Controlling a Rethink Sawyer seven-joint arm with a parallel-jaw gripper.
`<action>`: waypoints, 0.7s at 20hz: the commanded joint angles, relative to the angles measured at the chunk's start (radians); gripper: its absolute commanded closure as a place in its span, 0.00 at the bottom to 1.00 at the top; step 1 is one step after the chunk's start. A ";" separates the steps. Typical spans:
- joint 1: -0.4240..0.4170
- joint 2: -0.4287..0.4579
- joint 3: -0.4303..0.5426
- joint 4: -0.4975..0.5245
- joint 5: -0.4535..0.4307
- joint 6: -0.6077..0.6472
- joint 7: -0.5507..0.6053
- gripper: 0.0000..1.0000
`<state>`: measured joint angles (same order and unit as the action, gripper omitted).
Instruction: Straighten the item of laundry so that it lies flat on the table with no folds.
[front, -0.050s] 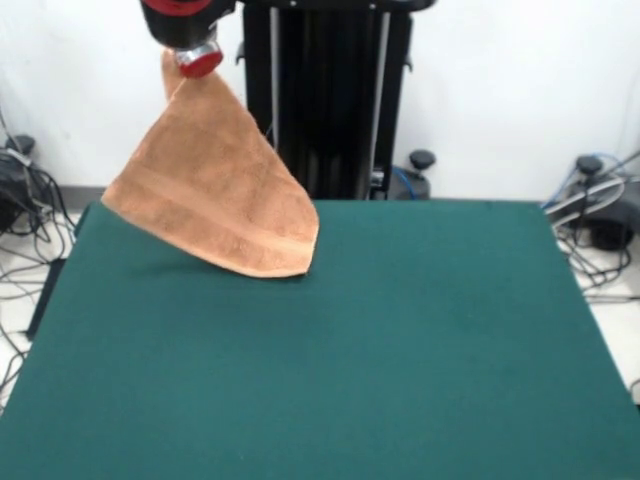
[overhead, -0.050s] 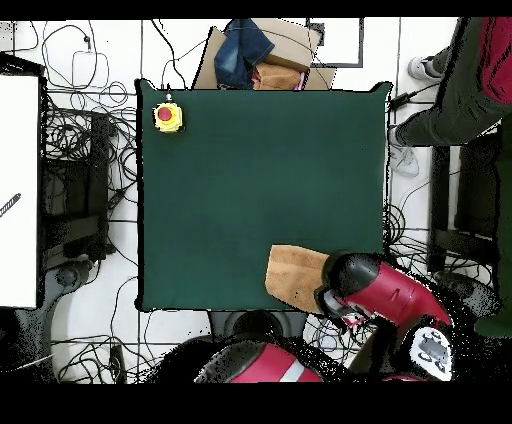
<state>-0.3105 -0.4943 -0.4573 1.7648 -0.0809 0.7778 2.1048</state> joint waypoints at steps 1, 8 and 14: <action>0.102 -0.016 -0.031 -0.023 -0.051 -0.290 0.245 1.00; 0.235 -0.106 -0.031 0.147 0.116 -0.659 0.409 1.00; 0.327 -0.073 -0.030 0.195 0.279 -0.716 0.425 1.00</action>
<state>-0.0317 -0.5729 -0.5135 1.8622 0.0885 0.0136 2.1844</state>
